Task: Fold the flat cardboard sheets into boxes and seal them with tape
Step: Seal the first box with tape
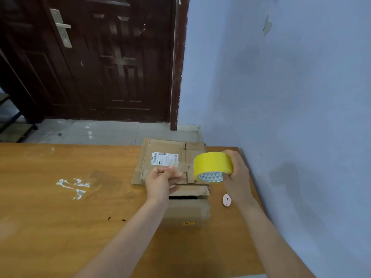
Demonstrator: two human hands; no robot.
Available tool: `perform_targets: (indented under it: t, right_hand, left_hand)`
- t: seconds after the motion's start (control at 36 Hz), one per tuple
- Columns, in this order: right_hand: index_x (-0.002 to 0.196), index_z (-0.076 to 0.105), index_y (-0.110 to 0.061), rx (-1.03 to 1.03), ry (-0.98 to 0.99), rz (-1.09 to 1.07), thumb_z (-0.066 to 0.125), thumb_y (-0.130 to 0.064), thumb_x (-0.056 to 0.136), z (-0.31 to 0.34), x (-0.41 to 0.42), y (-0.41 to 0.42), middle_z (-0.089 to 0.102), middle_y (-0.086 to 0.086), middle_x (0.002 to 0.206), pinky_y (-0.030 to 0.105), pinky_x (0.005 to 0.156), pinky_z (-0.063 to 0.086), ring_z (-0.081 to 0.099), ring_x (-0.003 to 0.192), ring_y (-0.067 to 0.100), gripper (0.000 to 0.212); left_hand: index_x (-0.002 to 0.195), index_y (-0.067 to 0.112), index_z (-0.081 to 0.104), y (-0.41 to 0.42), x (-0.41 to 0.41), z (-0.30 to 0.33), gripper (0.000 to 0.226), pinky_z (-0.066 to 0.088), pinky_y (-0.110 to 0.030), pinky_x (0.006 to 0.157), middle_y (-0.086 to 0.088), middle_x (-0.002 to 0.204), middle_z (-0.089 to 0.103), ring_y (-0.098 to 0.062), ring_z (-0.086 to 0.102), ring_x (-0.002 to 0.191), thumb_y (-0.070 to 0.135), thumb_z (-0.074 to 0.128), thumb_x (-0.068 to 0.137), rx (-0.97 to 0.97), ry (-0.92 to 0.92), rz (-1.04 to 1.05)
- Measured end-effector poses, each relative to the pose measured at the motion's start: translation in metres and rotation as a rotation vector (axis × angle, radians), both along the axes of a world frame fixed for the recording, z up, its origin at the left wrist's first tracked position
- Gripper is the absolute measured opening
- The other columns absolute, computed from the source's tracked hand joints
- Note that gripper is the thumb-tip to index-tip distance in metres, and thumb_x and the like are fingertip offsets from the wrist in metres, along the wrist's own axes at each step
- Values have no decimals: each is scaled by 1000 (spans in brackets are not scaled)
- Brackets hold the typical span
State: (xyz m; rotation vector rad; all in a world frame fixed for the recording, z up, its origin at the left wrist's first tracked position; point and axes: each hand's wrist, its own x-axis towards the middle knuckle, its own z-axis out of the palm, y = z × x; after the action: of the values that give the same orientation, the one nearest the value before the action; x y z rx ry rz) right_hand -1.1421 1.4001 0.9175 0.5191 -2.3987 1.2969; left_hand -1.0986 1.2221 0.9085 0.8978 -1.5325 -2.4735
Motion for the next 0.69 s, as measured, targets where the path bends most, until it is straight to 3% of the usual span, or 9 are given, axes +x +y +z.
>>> perform_targets:
  t: [0.11, 0.17, 0.22, 0.28, 0.33, 0.42, 0.5, 0.61, 0.69]
  right_hand:
    - [114, 51, -9, 203, 64, 23, 43, -17, 75, -14, -6, 6, 55, 9, 97, 34, 64, 48, 52, 83, 19, 41]
    - [115, 46, -12, 298, 121, 33, 42, -14, 73, -15, -10, 11, 55, 13, 94, 31, 57, 44, 51, 78, 21, 42]
    - [111, 47, -11, 473, 161, -2, 55, 0, 65, -16, -17, 21, 54, 13, 87, 28, 49, 38, 52, 68, 26, 48]
    - [104, 52, -11, 718, 235, -51, 67, 16, 48, -23, -26, 34, 50, 11, 76, 25, 51, 29, 49, 60, 26, 64]
    - [102, 53, -12, 814, 267, -50, 72, 18, 38, -35, -33, 46, 51, 9, 73, 25, 53, 29, 50, 59, 26, 73]
    - [108, 59, -11, 573, 148, -141, 66, 11, 47, -42, -32, 53, 62, 11, 87, 30, 62, 46, 60, 75, 31, 66]
    - [113, 62, -10, 212, -5, -208, 52, 5, 58, -36, -25, 52, 62, 3, 106, 19, 83, 40, 51, 98, 11, 58]
    - [103, 62, -29, -207, -164, -256, 49, -6, 62, -29, -17, 50, 59, -8, 104, 2, 78, 39, 52, 92, -4, 49]
    - [99, 61, -32, -167, -115, -232, 47, -5, 65, -33, -11, 52, 59, -5, 99, 3, 76, 38, 53, 90, -3, 46]
  left_hand:
    - [79, 12, 48, 0, -1, -8, 17, 51, -29, 61, -7, 67, 69, -19, 70, 61, 12, 60, 91, -22, -48, 18]
    - [79, 11, 50, -7, -3, -9, 15, 49, -29, 58, -8, 67, 68, -19, 69, 60, 9, 60, 91, -50, -55, 66]
    - [79, 11, 51, -21, -6, -9, 15, 47, -27, 53, -10, 70, 68, -20, 69, 61, 7, 59, 90, -60, -54, 153]
    - [78, 12, 51, -36, -7, -9, 15, 45, -25, 51, -10, 72, 69, -20, 70, 62, 6, 59, 91, -88, -45, 194]
    - [78, 12, 50, -41, -7, -10, 16, 44, -26, 51, -7, 69, 70, -19, 70, 62, 8, 59, 91, -154, -27, 148]
    - [78, 12, 50, -38, -5, -15, 16, 45, -26, 50, -5, 70, 70, -20, 70, 64, 14, 59, 92, -241, -17, 79]
    - [81, 11, 51, -38, -2, -26, 15, 47, -29, 55, -7, 77, 71, -22, 71, 70, 18, 60, 91, -265, -45, 65]
    - [84, 8, 52, -42, 3, -42, 15, 50, -31, 57, -12, 83, 72, -20, 72, 75, 19, 59, 92, -238, -112, 46]
    - [78, 9, 51, -45, 7, -50, 17, 49, -32, 57, -9, 80, 69, -19, 72, 67, 15, 60, 92, -162, -146, 34]
